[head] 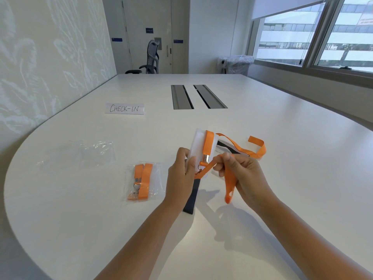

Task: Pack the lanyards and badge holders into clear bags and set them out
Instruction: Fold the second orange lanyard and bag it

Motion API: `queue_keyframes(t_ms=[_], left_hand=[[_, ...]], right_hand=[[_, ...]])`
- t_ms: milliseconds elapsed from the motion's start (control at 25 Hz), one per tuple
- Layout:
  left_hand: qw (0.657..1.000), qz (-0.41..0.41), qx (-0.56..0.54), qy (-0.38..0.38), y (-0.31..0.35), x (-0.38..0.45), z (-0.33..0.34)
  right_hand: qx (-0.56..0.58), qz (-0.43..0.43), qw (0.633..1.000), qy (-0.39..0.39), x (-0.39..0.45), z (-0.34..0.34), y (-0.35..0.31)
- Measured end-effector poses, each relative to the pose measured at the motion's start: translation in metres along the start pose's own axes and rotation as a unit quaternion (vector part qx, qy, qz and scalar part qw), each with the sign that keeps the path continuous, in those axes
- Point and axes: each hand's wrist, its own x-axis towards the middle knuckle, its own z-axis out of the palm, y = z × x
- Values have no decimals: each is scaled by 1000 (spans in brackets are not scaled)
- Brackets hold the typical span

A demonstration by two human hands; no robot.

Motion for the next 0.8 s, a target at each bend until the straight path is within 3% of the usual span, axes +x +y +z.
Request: queue_keyframes(t_ms=[200,360,520,680,800], left_hand=[[993,48,102,-38,-2,0,-2],[980,131,135,-64,-4,0,-8],[969,152,157,-112,-5,2,-8],[950,248,166,-89,-1,2,-10],[939,272,197,-65,2,4,-14]], right_hand=[[-26,-44,989,142,5,-9,2],[-9,-55,990,130,9,-15,3],[-11,-11,994,108,13,-29,3],[-33,17,997,73,14,-30,8],[-40,38,997,51,16,-27,12]])
